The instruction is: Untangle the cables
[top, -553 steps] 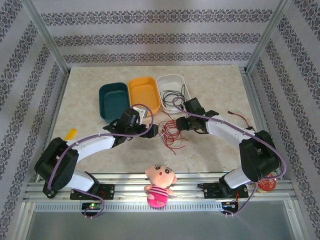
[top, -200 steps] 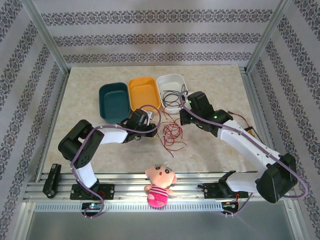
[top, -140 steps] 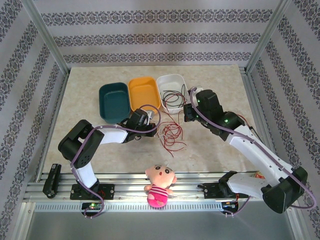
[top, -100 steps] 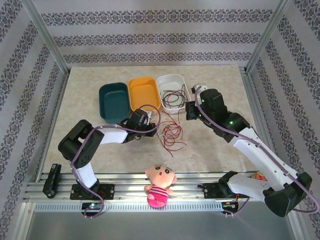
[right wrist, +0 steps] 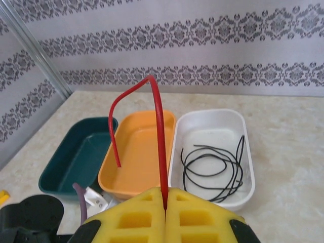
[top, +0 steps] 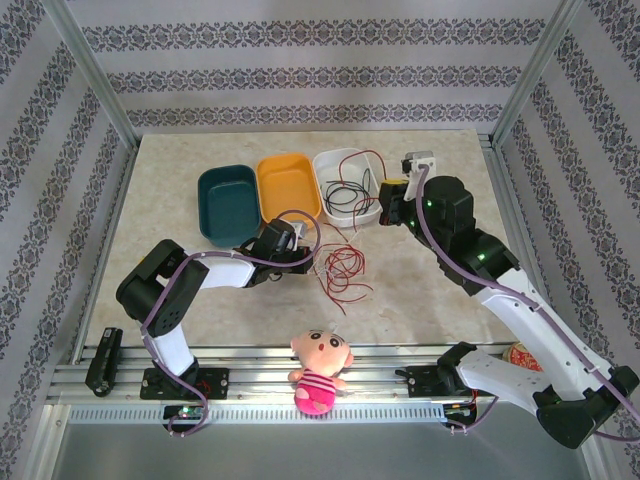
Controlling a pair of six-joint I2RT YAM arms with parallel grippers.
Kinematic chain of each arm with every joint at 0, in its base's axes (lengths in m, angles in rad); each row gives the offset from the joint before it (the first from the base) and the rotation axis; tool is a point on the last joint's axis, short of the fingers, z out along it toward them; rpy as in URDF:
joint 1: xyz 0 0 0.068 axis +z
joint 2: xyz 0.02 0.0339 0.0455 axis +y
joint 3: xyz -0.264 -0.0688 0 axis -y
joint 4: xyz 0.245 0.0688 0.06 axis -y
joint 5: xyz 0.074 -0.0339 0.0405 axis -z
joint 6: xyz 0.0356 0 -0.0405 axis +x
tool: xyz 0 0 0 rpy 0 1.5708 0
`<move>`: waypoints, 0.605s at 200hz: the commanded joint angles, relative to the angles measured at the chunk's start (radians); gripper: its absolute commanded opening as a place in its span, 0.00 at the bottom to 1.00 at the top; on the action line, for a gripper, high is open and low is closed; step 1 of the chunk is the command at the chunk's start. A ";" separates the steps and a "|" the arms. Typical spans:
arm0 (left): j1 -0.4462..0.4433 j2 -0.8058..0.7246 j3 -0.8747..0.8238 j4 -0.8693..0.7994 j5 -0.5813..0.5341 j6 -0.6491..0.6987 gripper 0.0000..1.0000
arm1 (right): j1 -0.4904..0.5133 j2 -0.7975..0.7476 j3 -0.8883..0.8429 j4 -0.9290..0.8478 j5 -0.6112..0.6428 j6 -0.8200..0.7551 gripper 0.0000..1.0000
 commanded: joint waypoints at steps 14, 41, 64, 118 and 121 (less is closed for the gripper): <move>-0.007 0.007 -0.016 0.067 0.018 -0.018 0.05 | 0.011 0.011 -0.087 0.155 0.041 0.036 0.00; -0.006 0.004 -0.022 0.084 0.021 -0.028 0.07 | 0.017 0.034 -0.156 0.186 0.056 0.084 0.00; -0.007 0.000 -0.024 0.086 0.024 -0.031 0.07 | 0.028 0.040 -0.219 0.194 0.069 0.123 0.00; -0.007 -0.038 -0.036 0.071 -0.003 -0.035 0.11 | 0.035 0.091 -0.306 0.166 0.045 0.205 0.00; -0.007 -0.042 -0.037 0.070 -0.005 -0.033 0.11 | 0.035 0.096 -0.309 0.166 0.044 0.208 0.00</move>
